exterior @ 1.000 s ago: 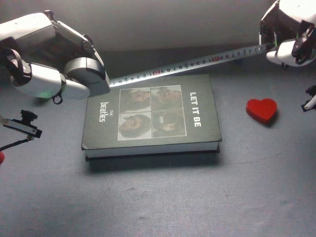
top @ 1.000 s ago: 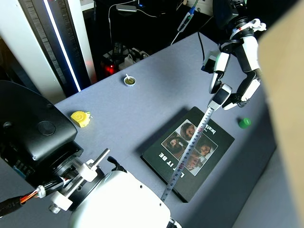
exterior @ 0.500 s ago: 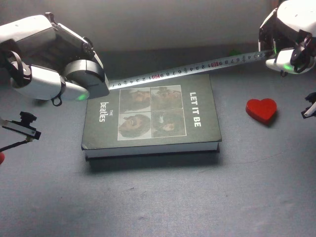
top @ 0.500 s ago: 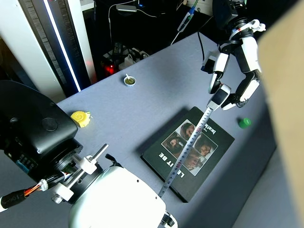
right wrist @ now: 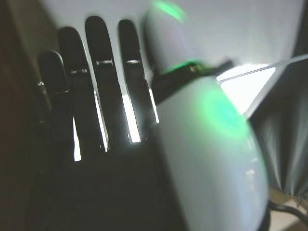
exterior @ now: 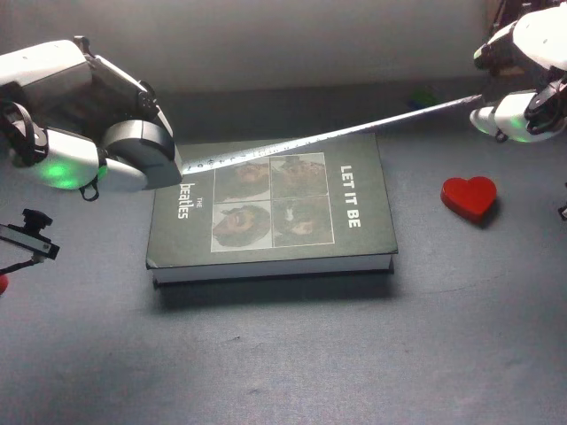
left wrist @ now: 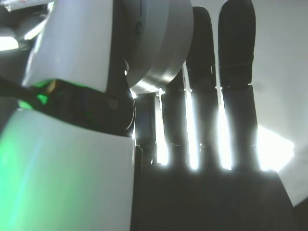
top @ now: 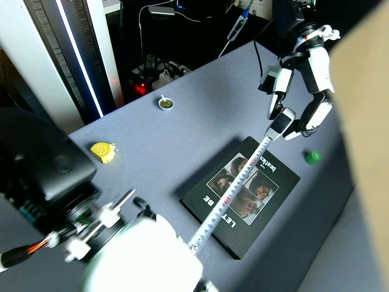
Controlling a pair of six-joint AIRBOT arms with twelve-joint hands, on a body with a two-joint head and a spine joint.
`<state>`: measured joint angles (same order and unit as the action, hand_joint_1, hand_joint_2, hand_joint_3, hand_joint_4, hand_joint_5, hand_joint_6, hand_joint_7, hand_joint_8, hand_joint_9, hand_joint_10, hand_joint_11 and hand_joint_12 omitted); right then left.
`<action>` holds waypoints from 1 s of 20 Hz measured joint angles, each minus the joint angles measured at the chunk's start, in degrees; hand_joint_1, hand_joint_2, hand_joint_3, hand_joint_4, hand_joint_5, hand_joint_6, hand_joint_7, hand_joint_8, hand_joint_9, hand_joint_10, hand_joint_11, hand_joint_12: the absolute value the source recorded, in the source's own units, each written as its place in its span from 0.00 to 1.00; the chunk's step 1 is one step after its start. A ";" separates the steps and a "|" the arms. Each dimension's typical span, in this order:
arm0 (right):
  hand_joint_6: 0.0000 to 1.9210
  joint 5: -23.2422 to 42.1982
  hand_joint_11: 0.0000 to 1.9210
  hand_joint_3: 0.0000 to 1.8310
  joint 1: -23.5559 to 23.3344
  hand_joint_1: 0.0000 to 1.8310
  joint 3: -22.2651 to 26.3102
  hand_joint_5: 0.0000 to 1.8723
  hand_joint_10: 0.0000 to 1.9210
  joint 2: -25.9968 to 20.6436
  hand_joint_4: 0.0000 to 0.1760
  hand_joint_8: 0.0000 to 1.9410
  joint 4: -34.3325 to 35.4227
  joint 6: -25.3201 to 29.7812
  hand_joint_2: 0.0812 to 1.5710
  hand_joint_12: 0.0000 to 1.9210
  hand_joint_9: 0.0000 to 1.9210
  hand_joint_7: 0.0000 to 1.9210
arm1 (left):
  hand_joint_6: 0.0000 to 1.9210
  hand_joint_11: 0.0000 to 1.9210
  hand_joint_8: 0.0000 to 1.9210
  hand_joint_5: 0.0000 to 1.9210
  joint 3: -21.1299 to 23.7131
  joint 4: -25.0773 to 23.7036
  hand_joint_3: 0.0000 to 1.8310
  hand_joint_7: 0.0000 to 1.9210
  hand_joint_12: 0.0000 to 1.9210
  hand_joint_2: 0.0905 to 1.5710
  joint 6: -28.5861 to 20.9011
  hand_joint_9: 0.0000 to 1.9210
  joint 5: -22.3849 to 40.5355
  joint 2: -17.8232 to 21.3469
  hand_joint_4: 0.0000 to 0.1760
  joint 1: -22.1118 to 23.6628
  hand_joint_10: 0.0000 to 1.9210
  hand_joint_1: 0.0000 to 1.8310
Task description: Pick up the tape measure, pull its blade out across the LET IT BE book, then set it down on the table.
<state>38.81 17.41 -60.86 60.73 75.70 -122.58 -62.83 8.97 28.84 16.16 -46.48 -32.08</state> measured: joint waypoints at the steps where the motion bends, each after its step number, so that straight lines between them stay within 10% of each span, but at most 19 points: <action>1: 0.00 0.09 0.00 0.00 0.37 0.33 0.39 0.23 0.01 0.00 0.00 0.00 -1.07 0.04 0.67 0.60 0.19 0.23 | 0.37 0.48 0.43 0.54 -0.02 0.00 0.00 0.54 0.55 0.67 -0.02 0.52 0.09 0.00 0.00 0.00 0.62 0.76; 8: 0.00 -0.74 0.00 0.00 -1.29 0.01 6.27 0.04 0.00 -3.08 0.00 0.00 -1.20 0.22 0.65 0.28 0.04 0.05 | 0.37 0.49 0.43 0.54 -1.22 -1.57 0.00 0.54 0.53 0.67 -1.77 0.52 1.31 -0.02 0.00 -1.75 0.62 0.76; 20: 0.00 4.37 0.00 0.00 -0.26 0.00 17.11 0.02 0.00 -7.72 0.00 0.00 -3.21 7.13 0.62 0.23 0.02 0.04 | 0.37 0.48 0.41 0.54 -9.79 -13.09 0.00 0.56 0.56 0.67 -13.73 0.51 5.95 -2.60 0.00 -7.10 0.62 0.76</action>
<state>43.18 17.15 -43.75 53.01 72.49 -115.46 -72.62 -4.12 15.11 22.11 -49.08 -39.18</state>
